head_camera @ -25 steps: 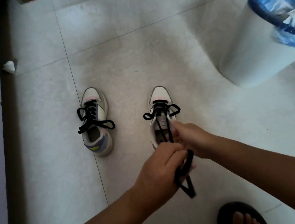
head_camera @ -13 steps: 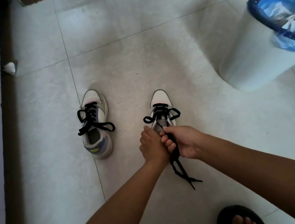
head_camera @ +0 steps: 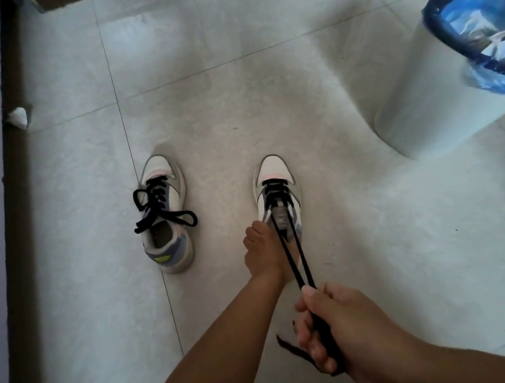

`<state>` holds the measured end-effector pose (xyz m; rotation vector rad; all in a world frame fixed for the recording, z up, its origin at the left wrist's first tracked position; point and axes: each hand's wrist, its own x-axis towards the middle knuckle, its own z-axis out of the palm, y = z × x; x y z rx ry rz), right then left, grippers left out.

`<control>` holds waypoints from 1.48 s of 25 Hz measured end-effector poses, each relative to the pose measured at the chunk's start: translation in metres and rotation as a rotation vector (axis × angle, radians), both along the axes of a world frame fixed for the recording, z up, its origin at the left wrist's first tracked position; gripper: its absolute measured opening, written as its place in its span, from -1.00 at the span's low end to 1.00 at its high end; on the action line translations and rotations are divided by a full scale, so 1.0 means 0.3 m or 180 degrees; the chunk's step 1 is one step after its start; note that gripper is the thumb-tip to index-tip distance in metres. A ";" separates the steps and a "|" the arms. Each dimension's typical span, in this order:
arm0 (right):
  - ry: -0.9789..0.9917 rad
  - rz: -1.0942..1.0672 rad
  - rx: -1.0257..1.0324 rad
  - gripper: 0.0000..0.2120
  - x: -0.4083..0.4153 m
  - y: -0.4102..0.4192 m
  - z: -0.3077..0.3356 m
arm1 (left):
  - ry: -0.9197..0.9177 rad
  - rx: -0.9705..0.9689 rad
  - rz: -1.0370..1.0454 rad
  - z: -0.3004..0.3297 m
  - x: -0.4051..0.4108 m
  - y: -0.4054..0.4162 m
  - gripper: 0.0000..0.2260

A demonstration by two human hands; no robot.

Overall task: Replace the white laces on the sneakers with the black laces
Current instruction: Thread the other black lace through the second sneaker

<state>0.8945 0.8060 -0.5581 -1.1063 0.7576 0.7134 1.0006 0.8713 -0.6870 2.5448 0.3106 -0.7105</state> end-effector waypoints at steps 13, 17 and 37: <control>-0.1630 0.1941 -0.3092 -0.82 0.383 -0.171 -0.351 | 0.0632 -0.0907 -0.0245 0.029 0.027 0.146 -0.75; -0.1613 0.2492 -0.3639 -0.84 0.386 -0.117 -0.361 | -0.0413 -0.0534 -0.0718 0.063 0.083 0.083 -0.82; -0.0585 0.1041 -0.0842 -0.86 0.409 -0.266 -0.430 | 0.1241 -0.1801 0.0441 0.039 0.158 0.127 -0.77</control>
